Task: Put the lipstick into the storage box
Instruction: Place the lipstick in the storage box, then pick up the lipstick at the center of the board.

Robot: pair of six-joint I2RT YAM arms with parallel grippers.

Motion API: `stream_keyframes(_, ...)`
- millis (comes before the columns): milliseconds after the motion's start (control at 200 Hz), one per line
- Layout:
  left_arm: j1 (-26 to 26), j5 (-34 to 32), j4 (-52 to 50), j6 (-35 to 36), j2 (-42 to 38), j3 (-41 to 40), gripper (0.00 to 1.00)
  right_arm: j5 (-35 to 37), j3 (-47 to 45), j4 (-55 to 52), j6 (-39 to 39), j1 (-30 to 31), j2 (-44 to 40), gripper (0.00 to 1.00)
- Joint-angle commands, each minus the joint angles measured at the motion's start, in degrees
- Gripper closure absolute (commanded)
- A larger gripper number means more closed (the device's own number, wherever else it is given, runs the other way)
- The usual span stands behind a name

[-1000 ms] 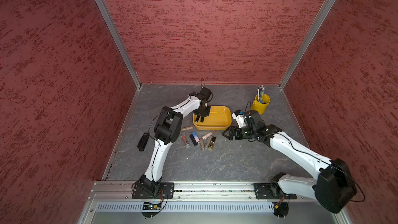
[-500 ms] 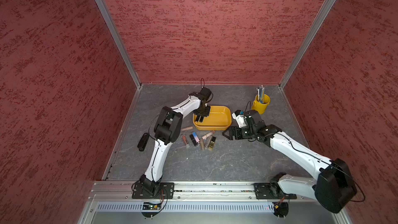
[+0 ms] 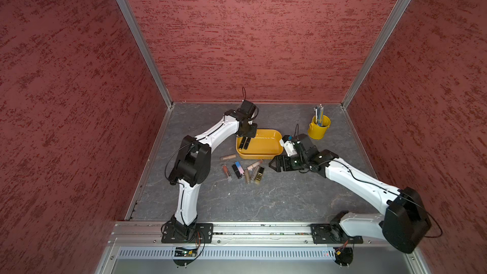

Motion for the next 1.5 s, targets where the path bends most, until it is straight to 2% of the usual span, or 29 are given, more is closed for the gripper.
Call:
stream_keyframes(0, 0.7, 5.6, 6.4, -4.2, -8.3, -7.3, 0.55, 8.2, 3.9, -5.8, 2.6, 3.9, 2.9, 0.09)
stream_keyframes(311, 5.5, 23.8, 26.1, -15.7, -31.5, -37.3, 0.47, 18.2, 11.7, -11.0, 9.8, 13.0, 15.7, 0.11)
stream_keyframes(451, 6.8, 27.6, 30.3, -17.5, -39.9, -47.5, 0.43, 21.0, 16.7, -13.3, 10.8, 15.5, 21.8, 0.11)
stream_keyframes(601, 8.2, 29.1, 29.8, -16.7, -46.9, -53.8, 0.41, 22.6, 20.1, -14.9, 11.1, 16.2, 26.2, 0.11)
stream_keyframes(796, 9.6, 30.0, 29.6, -16.9, -52.0, -56.7, 0.4, 24.4, 22.9, -16.8, 10.5, 16.2, 29.5, 0.15)
stream_keyframes(1037, 10.3, 30.7, 29.8, -16.7, -51.6, -56.7, 0.4, 24.4, 23.3, -16.8, 10.4, 16.2, 31.7, 0.24)
stream_keyframes(1493, 11.7, 30.9, 29.9, -16.8, -51.8, -57.7, 0.38, 22.6, 24.2, -15.5, 10.4, 16.2, 34.3, 0.26)
